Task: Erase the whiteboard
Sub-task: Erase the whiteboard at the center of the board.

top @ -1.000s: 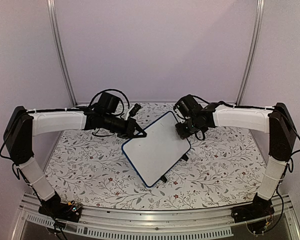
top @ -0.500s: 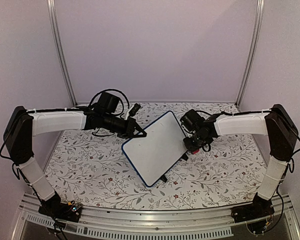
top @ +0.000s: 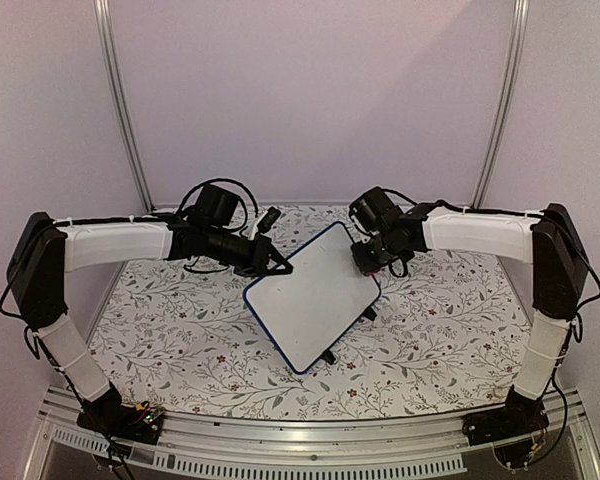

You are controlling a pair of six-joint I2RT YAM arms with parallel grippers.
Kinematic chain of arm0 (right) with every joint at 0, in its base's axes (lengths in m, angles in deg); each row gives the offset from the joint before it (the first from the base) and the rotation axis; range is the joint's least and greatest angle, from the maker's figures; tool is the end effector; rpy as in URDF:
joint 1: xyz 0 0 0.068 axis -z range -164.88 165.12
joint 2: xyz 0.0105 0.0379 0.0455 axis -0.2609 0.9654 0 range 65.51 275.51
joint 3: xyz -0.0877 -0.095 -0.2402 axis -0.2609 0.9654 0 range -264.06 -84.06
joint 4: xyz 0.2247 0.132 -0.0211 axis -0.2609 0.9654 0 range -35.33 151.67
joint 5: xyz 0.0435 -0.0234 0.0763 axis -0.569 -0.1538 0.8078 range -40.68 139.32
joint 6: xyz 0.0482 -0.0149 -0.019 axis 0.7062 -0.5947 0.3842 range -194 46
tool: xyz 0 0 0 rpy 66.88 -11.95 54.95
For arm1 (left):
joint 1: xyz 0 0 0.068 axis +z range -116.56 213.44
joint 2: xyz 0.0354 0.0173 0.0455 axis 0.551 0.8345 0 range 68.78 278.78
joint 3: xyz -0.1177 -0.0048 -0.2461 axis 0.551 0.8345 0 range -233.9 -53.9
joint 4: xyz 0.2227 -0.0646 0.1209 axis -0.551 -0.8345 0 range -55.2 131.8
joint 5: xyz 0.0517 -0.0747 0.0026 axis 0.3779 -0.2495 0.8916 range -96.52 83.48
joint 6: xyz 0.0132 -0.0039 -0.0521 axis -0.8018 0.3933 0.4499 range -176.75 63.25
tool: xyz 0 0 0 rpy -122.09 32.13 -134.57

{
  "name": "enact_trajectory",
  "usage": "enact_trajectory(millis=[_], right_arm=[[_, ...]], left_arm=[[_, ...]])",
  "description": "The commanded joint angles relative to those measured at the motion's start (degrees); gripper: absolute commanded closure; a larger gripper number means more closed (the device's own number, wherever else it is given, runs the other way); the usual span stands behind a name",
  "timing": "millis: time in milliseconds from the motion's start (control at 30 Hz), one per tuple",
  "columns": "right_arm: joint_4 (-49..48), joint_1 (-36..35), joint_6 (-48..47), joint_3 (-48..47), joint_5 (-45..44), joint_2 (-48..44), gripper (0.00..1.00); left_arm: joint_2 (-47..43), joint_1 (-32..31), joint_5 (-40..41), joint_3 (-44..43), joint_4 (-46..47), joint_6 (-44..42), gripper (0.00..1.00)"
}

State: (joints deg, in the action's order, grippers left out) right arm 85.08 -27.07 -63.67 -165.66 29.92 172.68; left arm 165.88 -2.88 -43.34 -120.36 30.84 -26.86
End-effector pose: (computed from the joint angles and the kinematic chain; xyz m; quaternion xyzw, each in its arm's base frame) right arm 0.3081 0.2632 0.2249 -0.2113 0.9199 -0.0169 0.3299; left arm 0.2861 -0.2367 0.2342 0.1777 0.8568 -0.4537 0.1685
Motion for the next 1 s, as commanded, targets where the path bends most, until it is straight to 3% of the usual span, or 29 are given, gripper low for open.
enact_trajectory(millis=[0, 300, 767, 967], right_arm=[[0.27, 0.45, 1.16, 4.07, 0.11, 1.24, 0.75], [-1.79, 0.45, 3.04, 12.98, 2.34, -3.1, 0.76], [-1.51, 0.18, -0.45, 2.47, 5.54, -0.84, 0.76], [-1.49, 0.18, -0.53, 3.39, 4.88, -0.33, 0.75]], left_arm=[[-1.0, -0.01, -2.32, 0.66, 1.99, -1.41, 1.0], [-0.82, -0.08, -2.82, 0.8, 2.33, -1.12, 1.0], [-0.73, -0.08, -2.82, 0.8, 2.35, -1.14, 1.0], [-0.92, -0.04, -2.91, 0.71, 2.3, -1.15, 1.0]])
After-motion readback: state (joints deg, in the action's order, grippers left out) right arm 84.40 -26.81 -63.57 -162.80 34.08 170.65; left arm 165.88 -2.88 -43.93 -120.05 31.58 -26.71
